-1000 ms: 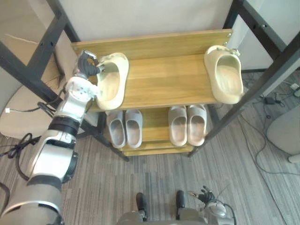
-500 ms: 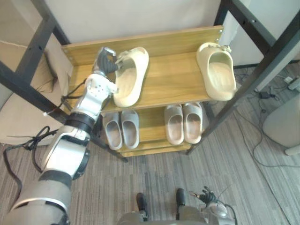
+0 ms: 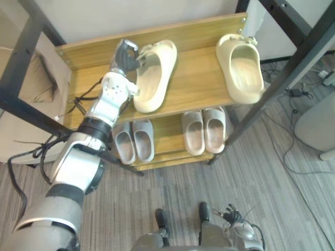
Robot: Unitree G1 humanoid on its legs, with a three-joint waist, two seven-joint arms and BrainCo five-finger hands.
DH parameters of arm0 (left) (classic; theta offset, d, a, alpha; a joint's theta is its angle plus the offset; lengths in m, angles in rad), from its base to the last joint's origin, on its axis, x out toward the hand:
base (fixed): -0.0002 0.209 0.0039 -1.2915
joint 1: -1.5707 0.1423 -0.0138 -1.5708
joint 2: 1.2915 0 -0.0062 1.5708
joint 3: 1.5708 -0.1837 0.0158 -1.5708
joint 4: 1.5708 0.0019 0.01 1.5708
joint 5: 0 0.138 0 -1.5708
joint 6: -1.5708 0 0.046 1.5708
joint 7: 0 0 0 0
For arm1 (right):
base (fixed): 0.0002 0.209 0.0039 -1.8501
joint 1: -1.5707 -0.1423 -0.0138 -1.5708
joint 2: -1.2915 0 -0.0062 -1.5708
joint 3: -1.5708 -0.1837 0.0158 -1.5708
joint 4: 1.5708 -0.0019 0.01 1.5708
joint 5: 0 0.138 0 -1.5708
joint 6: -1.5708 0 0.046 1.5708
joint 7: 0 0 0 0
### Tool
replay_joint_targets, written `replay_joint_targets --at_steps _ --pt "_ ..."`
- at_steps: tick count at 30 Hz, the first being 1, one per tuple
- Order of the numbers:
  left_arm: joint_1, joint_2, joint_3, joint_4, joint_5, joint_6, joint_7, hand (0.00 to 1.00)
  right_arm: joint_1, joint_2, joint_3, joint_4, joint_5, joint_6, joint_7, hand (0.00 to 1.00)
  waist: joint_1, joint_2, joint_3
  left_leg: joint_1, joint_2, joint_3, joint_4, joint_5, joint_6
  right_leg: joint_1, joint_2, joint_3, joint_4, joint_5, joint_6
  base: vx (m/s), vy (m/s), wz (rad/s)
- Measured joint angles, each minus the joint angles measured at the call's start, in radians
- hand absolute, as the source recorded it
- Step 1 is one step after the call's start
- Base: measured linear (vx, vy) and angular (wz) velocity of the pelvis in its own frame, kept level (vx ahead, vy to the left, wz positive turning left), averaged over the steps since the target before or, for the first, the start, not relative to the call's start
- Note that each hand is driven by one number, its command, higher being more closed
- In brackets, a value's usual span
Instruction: Organize the slippers on the shoe rack
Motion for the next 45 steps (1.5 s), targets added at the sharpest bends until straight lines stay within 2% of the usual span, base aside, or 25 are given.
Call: replay_joint_targets --at_steps 12,13,20,32,45 --pt "-0.044 -0.076 -0.01 0.0 -0.018 0.0 0.001 1.0 -0.012 0.0 -0.008 0.001 0.007 -0.002 -0.017 0.0 -0.024 0.01 0.008 0.0 -0.006 -0.013 0.0 0.0 0.0 -0.01 0.0 0.018 0.0 0.004 0.0 0.0 0.001 -0.05" --pt "-0.047 -0.081 -0.01 0.0 -0.019 -0.001 0.002 0.0 -0.012 0.0 -0.008 0.001 0.007 -0.004 -0.019 0.0 -0.025 0.011 0.008 0.0 -0.006 -0.014 0.0 0.0 0.0 -0.01 0.0 0.018 0.0 0.004 0.0 0.0 0.0 0.0" --pt "-0.047 -0.084 -0.008 0.026 -0.02 -0.001 0.003 0.0 -0.02 -0.003 -0.011 0.0 0.021 -0.01 -0.021 0.0 -0.041 0.024 0.02 0.0 -0.004 -0.015 0.0 0.0 0.0 -0.012 0.0 0.024 0.0 0.004 0.0 0.0 0.0 0.0" --pt "-0.047 -0.108 0.014 0.026 -0.036 -0.002 0.008 0.0 -0.021 -0.003 -0.02 0.0 0.038 -0.014 -0.027 0.0 -0.042 0.027 0.026 0.0 0.0 -0.014 0.0 0.0 0.0 -0.013 0.001 0.024 0.0 0.005 0.0 0.0 0.0 0.0" --pt "-0.022 -0.143 0.019 0.019 -0.113 -0.006 0.01 0.0 -0.022 -0.008 -0.016 -0.002 0.037 -0.019 -0.026 0.0 -0.039 0.032 0.046 0.025 -0.001 -0.038 0.0 0.0 0.0 0.026 0.004 -0.015 0.0 0.0 -0.008 0.0 -0.003 0.05"
